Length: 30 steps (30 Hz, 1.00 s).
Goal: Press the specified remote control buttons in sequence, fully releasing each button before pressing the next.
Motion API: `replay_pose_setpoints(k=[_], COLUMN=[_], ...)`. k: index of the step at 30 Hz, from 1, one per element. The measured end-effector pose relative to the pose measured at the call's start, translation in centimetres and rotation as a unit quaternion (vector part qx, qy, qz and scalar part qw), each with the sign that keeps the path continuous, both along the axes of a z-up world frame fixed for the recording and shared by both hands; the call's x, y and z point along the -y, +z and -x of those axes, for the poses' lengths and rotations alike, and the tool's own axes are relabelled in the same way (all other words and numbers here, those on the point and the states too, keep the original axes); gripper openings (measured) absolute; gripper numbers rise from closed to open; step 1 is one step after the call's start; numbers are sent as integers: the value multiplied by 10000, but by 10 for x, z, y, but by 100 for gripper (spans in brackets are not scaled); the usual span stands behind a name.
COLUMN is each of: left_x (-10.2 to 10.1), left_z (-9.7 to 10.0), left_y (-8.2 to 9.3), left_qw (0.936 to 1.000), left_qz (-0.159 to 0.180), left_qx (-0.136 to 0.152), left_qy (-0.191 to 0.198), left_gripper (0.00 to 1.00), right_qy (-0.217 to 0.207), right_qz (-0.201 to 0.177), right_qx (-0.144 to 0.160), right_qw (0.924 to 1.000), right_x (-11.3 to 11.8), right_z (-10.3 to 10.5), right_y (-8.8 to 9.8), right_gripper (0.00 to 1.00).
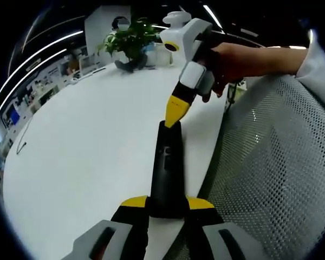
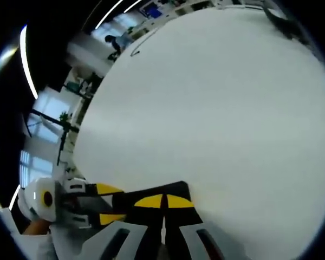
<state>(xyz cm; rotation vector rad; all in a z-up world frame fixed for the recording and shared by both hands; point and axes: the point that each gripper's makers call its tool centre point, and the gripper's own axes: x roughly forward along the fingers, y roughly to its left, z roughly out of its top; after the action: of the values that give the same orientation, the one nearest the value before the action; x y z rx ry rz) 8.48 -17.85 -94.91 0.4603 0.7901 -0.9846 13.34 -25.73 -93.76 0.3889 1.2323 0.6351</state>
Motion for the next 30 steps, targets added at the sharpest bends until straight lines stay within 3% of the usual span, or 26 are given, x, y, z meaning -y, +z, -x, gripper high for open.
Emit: replay_pose_setpoints(k=[10, 24, 30], left_x=[0, 1, 3], left_z=[0, 0, 1], left_y=[0, 0, 0], left_qw=[10000, 10000, 9999], left_qz=[6, 30, 45], left_qx=[6, 28, 44], left_qy=[-15, -70, -110], left_gripper=[24, 24, 24], right_qy=[-116, -47, -9], right_qz=[-138, -46, -123], right_qx=[-178, -162, -479], right_qw=[9997, 9998, 9988], right_x=[1, 1, -2], right_z=[0, 0, 7], right_y=[0, 1, 0], right_gripper=[0, 0, 0])
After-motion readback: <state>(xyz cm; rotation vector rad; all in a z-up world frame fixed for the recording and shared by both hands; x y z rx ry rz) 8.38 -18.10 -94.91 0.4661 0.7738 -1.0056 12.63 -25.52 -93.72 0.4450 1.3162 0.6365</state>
